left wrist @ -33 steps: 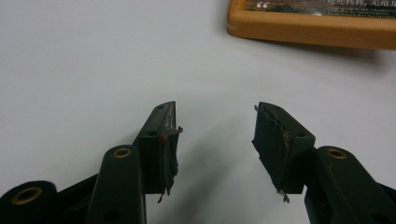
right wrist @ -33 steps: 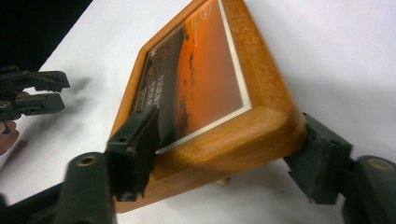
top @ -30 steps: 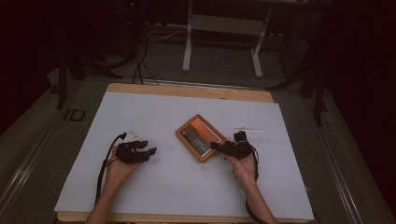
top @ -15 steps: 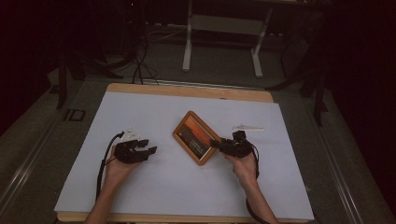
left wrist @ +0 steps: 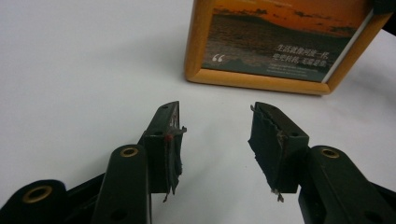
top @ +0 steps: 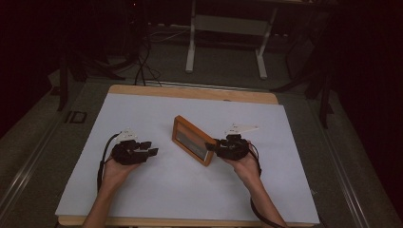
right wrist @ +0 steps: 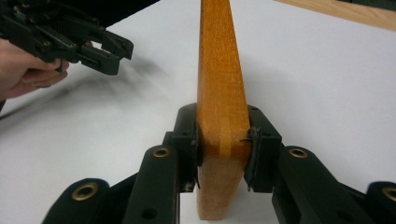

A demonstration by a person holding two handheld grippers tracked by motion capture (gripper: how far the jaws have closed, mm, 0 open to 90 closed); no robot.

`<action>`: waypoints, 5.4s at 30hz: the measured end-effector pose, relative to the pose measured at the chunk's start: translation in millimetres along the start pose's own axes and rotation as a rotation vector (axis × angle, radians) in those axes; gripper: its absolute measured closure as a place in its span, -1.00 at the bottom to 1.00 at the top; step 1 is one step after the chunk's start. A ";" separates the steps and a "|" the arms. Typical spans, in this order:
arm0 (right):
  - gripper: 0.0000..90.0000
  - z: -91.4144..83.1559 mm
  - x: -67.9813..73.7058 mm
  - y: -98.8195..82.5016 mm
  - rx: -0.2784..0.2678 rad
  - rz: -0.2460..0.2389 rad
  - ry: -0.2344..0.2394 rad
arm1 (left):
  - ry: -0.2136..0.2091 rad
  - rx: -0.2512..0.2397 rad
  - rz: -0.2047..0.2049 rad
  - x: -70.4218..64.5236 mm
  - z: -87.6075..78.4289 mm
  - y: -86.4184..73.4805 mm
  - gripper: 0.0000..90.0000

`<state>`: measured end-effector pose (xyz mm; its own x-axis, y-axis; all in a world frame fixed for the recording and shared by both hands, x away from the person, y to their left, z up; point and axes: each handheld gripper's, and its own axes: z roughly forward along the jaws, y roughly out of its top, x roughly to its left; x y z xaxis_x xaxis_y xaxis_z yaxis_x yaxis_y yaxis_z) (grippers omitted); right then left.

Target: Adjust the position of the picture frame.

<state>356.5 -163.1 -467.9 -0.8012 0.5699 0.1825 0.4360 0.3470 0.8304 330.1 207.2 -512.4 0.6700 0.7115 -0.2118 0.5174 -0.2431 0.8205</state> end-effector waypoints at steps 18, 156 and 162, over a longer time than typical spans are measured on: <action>0.56 -1.0 3.7 11.5 -0.067 -0.113 0.110 | -0.097 -0.043 0.075 -4.7 0.5 8.0 -0.07; -0.07 59.0 -7.0 -30.1 0.115 0.444 0.023 | -0.060 0.159 -0.024 -36.1 33.7 -5.4 0.05; 0.04 54.5 -14.6 -30.2 0.096 0.460 0.050 | -0.138 0.114 -0.090 -33.5 28.4 -3.4 0.14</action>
<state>377.4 -141.2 -524.4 -0.5338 0.6447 0.5472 0.7843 0.1355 0.6055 321.0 165.4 -523.1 0.6808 0.6384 -0.3591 0.6305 -0.2612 0.7309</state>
